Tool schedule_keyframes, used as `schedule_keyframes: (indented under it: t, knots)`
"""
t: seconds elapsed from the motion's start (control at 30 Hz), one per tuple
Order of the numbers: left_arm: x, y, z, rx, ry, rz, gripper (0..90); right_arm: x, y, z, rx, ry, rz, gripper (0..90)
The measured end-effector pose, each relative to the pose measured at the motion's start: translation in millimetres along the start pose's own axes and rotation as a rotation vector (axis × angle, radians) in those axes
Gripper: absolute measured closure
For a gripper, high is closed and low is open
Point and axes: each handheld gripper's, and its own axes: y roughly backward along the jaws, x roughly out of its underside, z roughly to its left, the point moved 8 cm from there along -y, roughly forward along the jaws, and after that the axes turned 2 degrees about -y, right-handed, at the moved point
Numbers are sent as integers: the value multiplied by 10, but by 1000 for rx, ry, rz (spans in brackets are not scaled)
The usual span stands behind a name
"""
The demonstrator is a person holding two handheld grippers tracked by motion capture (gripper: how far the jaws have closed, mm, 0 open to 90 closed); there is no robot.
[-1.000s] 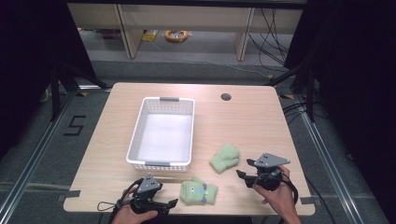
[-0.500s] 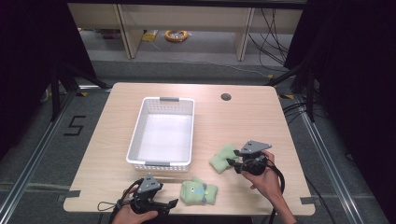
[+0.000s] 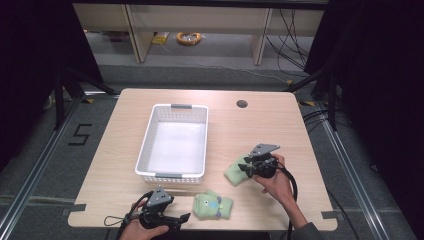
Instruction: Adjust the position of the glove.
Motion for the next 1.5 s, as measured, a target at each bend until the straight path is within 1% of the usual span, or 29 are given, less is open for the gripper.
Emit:
schedule_keyframes:
  t: [0.03, 0.07, 0.1, 0.2, 0.3, 0.37, 0.43, 0.47, 0.5, 0.57, 0.7, 0.8, 0.83, 0.87, 0.9, 0.93, 0.97, 1.0, 1.03, 1.07, 1.1, 1.13, 1.17, 1.2, 1.23, 1.3, 1.33, 1.47, 1.5]
  knots:
    - [-17, -20, -16, -8, 20, -27, 175, -9, -24, -2, 6, -2, -8, 633]
    - [-19, -21, -24, 3, 17, -24, 175, 12, -41, 7, -5, 0, 36, 634]
    - [-19, -21, -24, 3, 17, -24, 175, 32, -62, 0, -13, 15, 54, 634]
    - [5, -10, -1, -5, -6, -4, 175, 87, -149, -15, -15, 5, 69, 645]
    - [2, -12, -2, -5, -2, -7, 176, 114, -165, -14, -26, -1, 82, 665]
    - [-3, -16, -16, 4, 6, -8, 175, 110, -188, -11, -19, -5, 62, 679]
    - [1, -25, -11, -2, -3, -6, 176, 130, -173, -1, -28, -14, 86, 748]
    - [1, -25, -11, -2, -3, -6, 176, 130, -173, -1, -28, -14, 86, 748]
    - [4, -26, -15, 3, 3, -5, 176, 121, -207, -4, -30, -14, 57, 798]
    - [2, -27, -13, 0, 3, -10, 176, 120, -206, -9, -30, -12, 55, 828]
    - [-7, -21, -14, -3, 5, -15, 177, 119, -200, -1, -26, -23, 53, 850]
    - [-2, -9, -14, 6, -8, 2, 177, 112, -174, -8, -30, -25, 44, 862]
    - [-3, -12, -13, 4, -7, -2, 177, 108, -166, 0, -29, -45, 36, 863]
    - [-4, -17, -12, 0, -5, -9, 177, 112, -131, -2, -29, -66, 54, 864]
    - [-1, -15, -10, -1, -4, -7, 177, 99, -120, 12, -24, -87, 40, 865]
    - [-4, -18, -15, 0, 6, -12, 177, 85, -112, -5, -15, -68, 22, 867]
    - [-6, -15, -16, 3, 9, -13, 177, 88, -71, 11, -24, -82, 41, 868]
    - [-1, -7, 3, -8, -2, -4, 177, 71, -69, 5, -14, -80, 12, 869]
    - [1, 0, 2, 0, -15, -2, 177, 75, -25, 16, -25, -85, 27, 870]
    - [-1, 2, -2, 1, -9, 1, 177, 64, -5, 38, -21, -115, 8, 870]
    - [-15, -13, -14, -1, 11, -19, 177, 72, 30, 32, -8, -111, 6, 870]
    - [-22, -25, -18, -5, 16, -32, 177, 82, 91, 48, -21, -116, 17, 871]
    - [-21, -23, -21, -4, 17, -31, 177, 80, 195, 82, -26, -158, -33, 872]
    - [-21, -23, -21, -4, 17, -31, 177, 80, 195, 82, -26, -158, -33, 872]
    - [-12, -13, -12, -4, 3, -21, 177, 122, 313, 104, -30, -164, -43, 872]
    - [0, 4, 1, -2, -6, -5, 177, 141, 354, 111, -23, -166, -58, 872]
    - [-5, -2, 7, -9, -1, -16, 177, 186, 449, 148, -23, -181, -65, 872]
    - [-14, -4, 4, -8, 12, -22, 177, 271, 563, 208, -20, -201, -80, 872]
    - [-19, -9, -2, -9, 18, -29, 177, 340, 612, 296, -34, -249, -88, 872]
